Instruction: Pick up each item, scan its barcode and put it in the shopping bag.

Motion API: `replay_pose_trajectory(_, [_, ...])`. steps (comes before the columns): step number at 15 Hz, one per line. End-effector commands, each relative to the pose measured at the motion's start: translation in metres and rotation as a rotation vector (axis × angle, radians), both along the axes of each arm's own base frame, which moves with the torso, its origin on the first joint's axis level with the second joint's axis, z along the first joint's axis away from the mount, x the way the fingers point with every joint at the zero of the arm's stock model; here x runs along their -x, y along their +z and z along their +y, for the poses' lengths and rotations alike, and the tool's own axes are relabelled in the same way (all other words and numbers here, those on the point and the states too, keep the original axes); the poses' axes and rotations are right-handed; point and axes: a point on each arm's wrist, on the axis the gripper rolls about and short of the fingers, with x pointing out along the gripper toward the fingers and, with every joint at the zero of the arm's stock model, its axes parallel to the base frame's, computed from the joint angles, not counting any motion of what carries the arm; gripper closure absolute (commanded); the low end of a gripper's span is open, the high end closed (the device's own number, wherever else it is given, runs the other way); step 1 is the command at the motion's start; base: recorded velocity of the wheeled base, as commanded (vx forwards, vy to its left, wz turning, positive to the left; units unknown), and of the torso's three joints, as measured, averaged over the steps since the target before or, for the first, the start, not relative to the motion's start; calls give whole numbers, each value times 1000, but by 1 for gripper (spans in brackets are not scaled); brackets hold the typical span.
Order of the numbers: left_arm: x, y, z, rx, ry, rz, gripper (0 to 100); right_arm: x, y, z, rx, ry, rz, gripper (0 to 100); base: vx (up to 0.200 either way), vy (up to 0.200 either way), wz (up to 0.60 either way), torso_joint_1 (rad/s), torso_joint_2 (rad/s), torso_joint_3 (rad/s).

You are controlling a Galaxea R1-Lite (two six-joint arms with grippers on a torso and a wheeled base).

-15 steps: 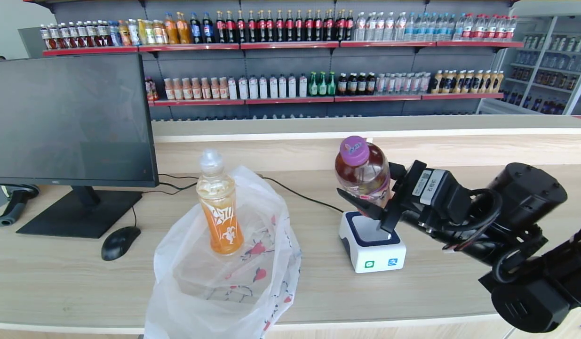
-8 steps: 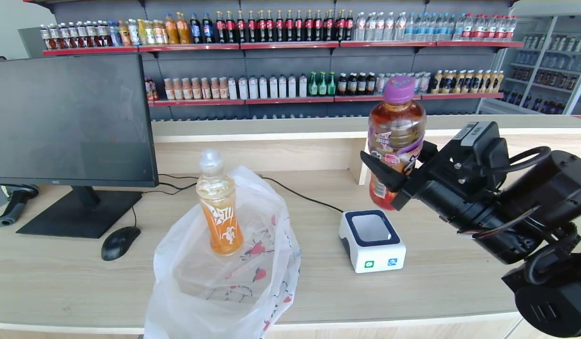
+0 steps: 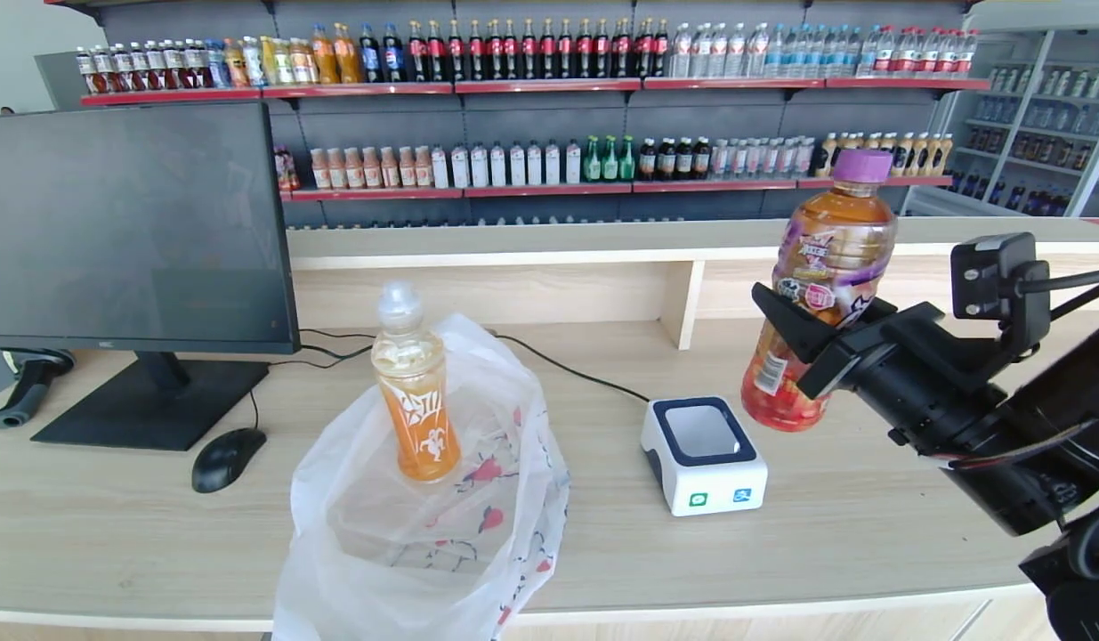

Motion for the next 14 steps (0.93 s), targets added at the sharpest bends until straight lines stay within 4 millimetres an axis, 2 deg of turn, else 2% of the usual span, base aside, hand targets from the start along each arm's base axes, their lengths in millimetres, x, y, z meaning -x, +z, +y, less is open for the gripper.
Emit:
replay_pose_trajectory(1, [0, 0, 0, 0, 1, -1, 0, 0, -7, -8, 11, -29, 31, 100, 0, 0, 0, 0, 0, 0])
replay_pose_trajectory(4, [0, 0, 0, 0, 1, -1, 0, 1, -10, -8, 16, -29, 42, 100, 0, 0, 0, 0, 0, 0])
replay_pose_trajectory(7, [0, 0, 0, 2, 1, -1, 0, -1, -12, -11, -1, -34, 56, 100, -200, 0, 0, 7, 7, 2])
replay_pose_trajectory(11, [0, 0, 0, -1, 1, -1, 0, -6, -15, -9, -2, -33, 67, 100, 0, 0, 0, 0, 0, 0])
replay_pose_trajectory(14, [0, 0, 0, -1, 1, -1, 0, -8, -14, -8, -7, -32, 62, 100, 0, 200, 0, 19, 5, -7])
